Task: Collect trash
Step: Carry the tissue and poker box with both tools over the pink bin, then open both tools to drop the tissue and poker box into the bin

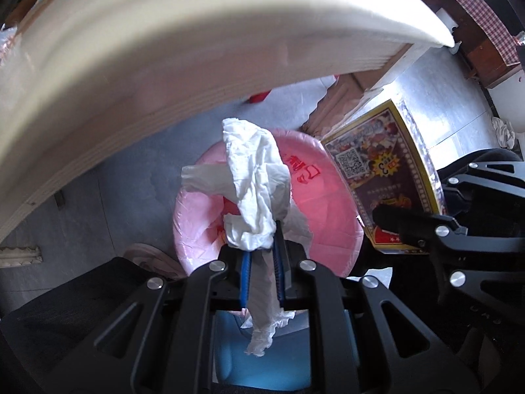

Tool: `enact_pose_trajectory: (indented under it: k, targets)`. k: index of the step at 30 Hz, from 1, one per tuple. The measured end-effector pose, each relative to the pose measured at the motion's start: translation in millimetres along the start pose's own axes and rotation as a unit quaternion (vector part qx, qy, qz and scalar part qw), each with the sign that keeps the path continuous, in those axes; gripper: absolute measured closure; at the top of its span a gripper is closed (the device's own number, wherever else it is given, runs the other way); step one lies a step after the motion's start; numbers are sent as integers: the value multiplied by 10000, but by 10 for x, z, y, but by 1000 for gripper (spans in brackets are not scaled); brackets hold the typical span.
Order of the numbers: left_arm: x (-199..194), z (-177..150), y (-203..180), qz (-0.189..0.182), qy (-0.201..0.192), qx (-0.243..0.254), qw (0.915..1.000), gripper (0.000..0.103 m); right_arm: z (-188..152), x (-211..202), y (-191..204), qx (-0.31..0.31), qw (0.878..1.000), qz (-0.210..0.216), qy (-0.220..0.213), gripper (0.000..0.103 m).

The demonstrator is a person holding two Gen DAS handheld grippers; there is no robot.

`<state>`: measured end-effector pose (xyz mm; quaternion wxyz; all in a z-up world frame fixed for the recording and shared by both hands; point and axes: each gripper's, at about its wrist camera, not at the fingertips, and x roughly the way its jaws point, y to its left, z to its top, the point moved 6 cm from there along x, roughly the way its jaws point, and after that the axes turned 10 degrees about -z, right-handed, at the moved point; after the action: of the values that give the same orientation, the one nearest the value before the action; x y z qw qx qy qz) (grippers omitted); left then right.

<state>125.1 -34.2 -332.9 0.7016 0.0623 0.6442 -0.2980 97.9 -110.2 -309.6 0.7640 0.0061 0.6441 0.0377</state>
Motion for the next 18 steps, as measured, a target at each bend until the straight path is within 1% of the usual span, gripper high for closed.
enact_pose_trajectory:
  k: [7, 13, 16, 18]
  targets:
    - [249, 57, 194, 6, 209, -239, 9995, 90, 25, 399, -70, 118, 9995, 45, 302, 83]
    - [396, 167, 307, -140, 238, -574, 9980, 90, 25, 749, -50, 153, 9985, 58, 526, 83]
    - [497, 169, 345, -225, 278, -669, 9971, 90, -18, 924, -51, 133, 9975, 70, 692, 83]
    - [596, 114, 380, -202, 376, -719, 9965, 90, -37, 1034, -67, 116, 9968, 32, 796, 83]
